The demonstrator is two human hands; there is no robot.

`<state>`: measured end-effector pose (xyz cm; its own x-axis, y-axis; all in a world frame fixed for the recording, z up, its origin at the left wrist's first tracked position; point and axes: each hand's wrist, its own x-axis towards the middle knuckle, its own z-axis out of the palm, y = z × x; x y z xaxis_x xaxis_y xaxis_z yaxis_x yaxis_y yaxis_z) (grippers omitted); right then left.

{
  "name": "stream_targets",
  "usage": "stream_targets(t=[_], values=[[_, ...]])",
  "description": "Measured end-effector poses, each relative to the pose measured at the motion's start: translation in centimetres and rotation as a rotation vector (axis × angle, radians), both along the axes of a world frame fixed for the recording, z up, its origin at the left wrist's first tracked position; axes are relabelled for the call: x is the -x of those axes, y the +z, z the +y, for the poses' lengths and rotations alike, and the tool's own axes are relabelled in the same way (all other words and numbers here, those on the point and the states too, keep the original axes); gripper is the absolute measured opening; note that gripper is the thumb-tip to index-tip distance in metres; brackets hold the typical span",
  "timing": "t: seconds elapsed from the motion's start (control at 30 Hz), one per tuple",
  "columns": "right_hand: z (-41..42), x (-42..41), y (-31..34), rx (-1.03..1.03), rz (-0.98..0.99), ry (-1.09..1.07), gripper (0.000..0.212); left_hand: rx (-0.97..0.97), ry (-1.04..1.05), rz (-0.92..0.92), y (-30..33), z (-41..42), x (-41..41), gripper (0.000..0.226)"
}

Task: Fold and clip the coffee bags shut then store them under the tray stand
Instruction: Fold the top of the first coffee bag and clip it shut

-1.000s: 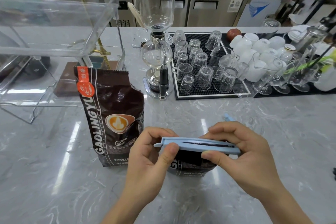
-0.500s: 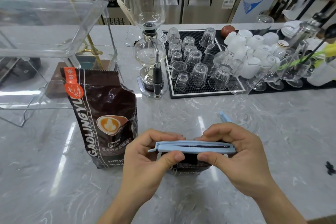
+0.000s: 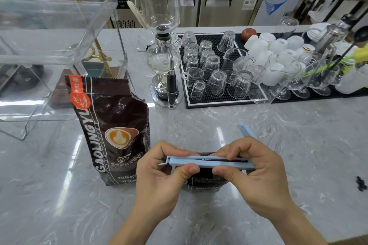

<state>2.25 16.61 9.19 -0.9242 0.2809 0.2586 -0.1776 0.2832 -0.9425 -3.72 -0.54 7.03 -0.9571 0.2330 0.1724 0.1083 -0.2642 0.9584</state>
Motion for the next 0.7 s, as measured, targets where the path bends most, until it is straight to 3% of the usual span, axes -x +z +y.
stream_targets(t=[0.27, 0.47, 0.6, 0.7], values=[[0.8, 0.2, -0.3, 0.101, 0.002, 0.009, 0.045, 0.062, -0.085, 0.03, -1.0, -0.5, 0.7, 0.031], [1.2, 0.1, -4.7, 0.083, -0.051, -0.052, 0.031, 0.262, -0.061, 0.092, -4.1, -0.4, 0.8, 0.017], [0.5, 0.5, -7.3, 0.103, -0.077, -0.122, 0.045, 0.34, 0.03, 0.118, -5.1, 0.4, 0.8, 0.029], [-0.9, 1.2, -7.6, 0.19, -0.071, -0.164, 0.018, 0.275, 0.092, 0.067, -5.7, 1.9, 0.2, 0.009]])
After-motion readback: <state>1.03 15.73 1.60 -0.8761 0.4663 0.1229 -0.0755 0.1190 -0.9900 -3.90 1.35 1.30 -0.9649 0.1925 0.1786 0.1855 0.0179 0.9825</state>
